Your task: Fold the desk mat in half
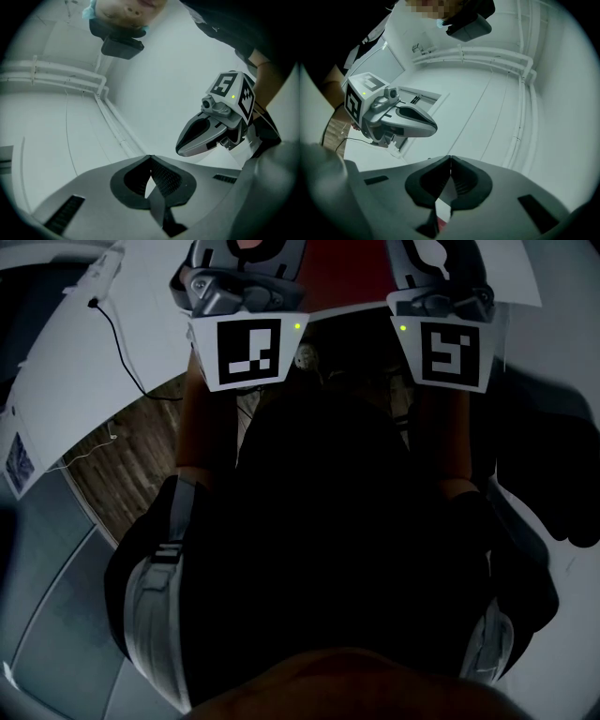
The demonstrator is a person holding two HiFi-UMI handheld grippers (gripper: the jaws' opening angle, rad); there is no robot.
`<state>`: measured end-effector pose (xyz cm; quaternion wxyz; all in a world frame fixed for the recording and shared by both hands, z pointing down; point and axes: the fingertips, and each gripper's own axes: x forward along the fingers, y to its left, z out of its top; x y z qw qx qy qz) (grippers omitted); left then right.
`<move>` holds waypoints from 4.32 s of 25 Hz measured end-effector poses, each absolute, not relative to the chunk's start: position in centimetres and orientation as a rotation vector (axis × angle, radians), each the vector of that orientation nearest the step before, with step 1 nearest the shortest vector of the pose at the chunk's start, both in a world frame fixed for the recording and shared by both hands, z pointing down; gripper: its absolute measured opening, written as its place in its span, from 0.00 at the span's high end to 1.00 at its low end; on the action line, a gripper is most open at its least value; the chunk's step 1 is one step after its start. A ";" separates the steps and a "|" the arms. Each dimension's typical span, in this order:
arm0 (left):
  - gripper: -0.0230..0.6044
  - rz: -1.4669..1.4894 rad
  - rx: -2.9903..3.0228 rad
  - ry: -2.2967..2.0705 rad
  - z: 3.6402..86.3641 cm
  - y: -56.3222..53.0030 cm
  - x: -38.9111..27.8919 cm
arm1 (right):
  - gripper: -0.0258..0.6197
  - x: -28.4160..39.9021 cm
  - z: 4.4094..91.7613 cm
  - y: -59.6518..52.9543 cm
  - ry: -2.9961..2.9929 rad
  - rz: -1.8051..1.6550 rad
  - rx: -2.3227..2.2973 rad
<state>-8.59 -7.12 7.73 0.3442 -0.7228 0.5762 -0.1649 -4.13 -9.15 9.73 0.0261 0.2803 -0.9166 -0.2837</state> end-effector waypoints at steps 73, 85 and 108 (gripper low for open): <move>0.95 -0.482 -2.167 1.491 20.8 -23.6 -4.5 | 0.77 -0.5 30.0 -26.6 -2.635 -0.197 0.801; 0.95 -0.515 -2.175 1.494 22.5 -24.0 -4.8 | 0.76 0.3 35.9 -27.4 -2.548 -0.076 0.776; 0.95 -0.593 -2.195 1.529 25.3 -23.9 -6.1 | 0.72 2.0 49.3 -28.2 -2.330 0.236 0.738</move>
